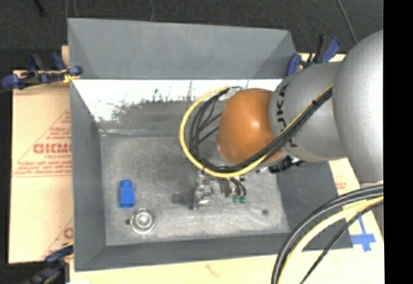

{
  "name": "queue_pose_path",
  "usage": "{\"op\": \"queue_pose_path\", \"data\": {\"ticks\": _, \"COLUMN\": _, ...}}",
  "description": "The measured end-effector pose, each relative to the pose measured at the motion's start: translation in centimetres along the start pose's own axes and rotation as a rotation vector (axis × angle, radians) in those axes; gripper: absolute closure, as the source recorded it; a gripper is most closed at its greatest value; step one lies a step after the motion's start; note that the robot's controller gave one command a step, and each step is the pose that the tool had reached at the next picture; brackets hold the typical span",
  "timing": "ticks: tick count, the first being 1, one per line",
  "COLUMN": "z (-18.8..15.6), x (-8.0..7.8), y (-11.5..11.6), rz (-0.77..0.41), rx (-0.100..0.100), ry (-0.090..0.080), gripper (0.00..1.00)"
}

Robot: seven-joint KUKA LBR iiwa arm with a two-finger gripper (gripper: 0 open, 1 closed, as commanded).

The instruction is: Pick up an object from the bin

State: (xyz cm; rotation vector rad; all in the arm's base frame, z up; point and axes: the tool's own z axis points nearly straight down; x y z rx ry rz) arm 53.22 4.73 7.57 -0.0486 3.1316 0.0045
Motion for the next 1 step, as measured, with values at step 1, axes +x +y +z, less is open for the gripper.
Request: {"op": "queue_pose_path", "data": {"ticks": 1, "z": -14.03, "x": -2.30, "y": -0.22, "rz": -0.073, "rx": 0.003, "ry": -0.003, "gripper": 1.00}}
